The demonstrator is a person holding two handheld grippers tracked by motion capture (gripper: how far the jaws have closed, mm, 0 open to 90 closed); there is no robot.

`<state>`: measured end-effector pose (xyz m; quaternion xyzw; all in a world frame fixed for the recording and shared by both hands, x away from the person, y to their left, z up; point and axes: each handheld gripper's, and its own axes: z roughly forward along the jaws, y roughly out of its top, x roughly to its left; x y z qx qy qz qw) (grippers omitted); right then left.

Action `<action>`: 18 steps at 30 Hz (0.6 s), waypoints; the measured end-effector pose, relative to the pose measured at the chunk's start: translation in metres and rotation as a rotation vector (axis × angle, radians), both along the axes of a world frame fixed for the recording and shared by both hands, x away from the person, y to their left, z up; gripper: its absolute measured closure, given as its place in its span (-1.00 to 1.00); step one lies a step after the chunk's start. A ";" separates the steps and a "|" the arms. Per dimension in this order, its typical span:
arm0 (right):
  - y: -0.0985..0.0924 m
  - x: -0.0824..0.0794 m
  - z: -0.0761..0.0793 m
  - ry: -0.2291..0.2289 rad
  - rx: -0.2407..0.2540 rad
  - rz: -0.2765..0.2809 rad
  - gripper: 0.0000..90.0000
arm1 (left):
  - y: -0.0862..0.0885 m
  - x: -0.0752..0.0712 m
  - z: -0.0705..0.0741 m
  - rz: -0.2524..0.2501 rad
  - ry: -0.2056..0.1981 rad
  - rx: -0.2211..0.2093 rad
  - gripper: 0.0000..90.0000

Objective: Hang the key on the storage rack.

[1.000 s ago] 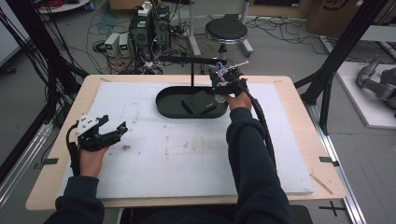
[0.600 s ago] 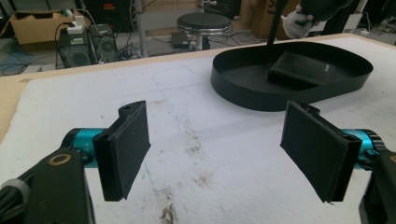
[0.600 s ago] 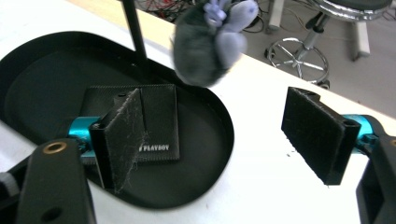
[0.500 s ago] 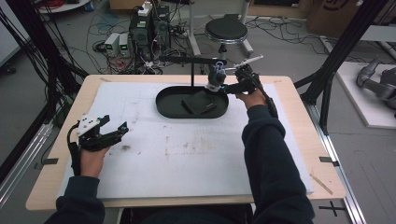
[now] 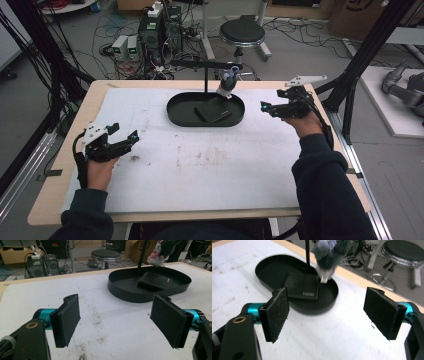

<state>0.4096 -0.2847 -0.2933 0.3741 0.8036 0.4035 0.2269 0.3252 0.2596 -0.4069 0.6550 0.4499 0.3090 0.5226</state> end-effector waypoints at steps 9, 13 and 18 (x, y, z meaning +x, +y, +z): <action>-0.028 -0.046 -0.045 -0.027 0.004 -0.054 -0.53 | -0.005 0.000 0.000 -0.005 -0.001 0.003 -0.48; -0.029 -0.062 -0.066 -0.056 -0.011 -0.083 -0.53 | -0.006 -0.001 0.000 -0.007 -0.004 0.001 -0.48; -0.029 -0.072 -0.084 -0.086 -0.008 -0.104 -0.53 | -0.008 0.001 0.000 -0.014 -0.018 -0.010 -0.48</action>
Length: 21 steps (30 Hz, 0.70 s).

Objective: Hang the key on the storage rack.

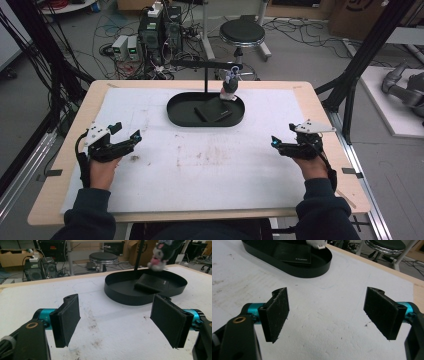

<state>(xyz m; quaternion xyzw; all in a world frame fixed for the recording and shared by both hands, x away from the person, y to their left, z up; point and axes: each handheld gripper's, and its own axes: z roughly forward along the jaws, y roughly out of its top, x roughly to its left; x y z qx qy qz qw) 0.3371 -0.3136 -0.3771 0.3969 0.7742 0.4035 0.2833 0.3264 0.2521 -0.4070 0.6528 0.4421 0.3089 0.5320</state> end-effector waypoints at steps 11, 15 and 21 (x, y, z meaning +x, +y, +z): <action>-0.004 -0.006 -0.015 -0.007 0.016 -0.018 -0.53 | -0.005 0.002 0.003 -0.007 -0.016 -0.002 -0.48; -0.004 -0.009 -0.015 -0.015 -0.005 -0.023 -0.53 | -0.005 0.000 0.004 -0.013 -0.021 -0.001 -0.48; -0.004 -0.009 -0.016 -0.020 -0.012 -0.031 -0.53 | -0.007 -0.001 0.004 -0.019 -0.021 0.002 -0.48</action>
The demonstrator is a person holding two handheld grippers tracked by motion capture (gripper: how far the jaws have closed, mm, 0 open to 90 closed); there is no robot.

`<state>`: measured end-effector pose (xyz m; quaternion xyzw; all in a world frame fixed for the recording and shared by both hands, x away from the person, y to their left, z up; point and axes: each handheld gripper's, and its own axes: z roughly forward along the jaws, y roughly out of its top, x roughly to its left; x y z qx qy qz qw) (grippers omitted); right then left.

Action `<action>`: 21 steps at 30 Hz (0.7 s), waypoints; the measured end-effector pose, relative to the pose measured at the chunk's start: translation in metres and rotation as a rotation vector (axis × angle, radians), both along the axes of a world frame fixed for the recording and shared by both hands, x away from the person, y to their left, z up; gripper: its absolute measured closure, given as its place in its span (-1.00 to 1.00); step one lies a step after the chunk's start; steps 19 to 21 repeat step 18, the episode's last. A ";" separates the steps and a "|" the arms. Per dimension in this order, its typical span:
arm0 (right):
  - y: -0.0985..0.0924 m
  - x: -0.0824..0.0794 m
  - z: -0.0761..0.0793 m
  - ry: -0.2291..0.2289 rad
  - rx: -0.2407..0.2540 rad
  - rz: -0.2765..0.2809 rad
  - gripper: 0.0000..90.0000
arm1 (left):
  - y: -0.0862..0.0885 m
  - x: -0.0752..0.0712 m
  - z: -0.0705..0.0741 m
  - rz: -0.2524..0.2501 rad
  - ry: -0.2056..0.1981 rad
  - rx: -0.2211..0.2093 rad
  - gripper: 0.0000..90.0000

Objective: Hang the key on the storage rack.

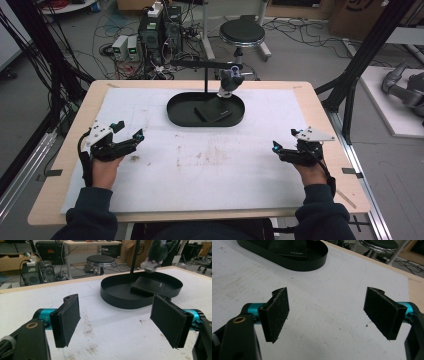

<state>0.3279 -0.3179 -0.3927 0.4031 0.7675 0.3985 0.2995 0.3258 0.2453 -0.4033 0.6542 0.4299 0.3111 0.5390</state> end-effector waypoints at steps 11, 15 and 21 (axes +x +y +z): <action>0.000 0.003 -0.001 -0.006 -0.012 0.007 -0.53 | -0.002 0.000 -0.001 -0.004 0.003 0.012 -0.48; 0.000 0.004 -0.001 -0.005 -0.010 0.004 -0.53 | -0.003 0.000 -0.001 -0.002 0.004 0.018 -0.48; 0.000 0.004 -0.001 -0.006 -0.009 0.008 -0.53 | -0.003 0.000 -0.001 -0.003 0.005 0.018 -0.48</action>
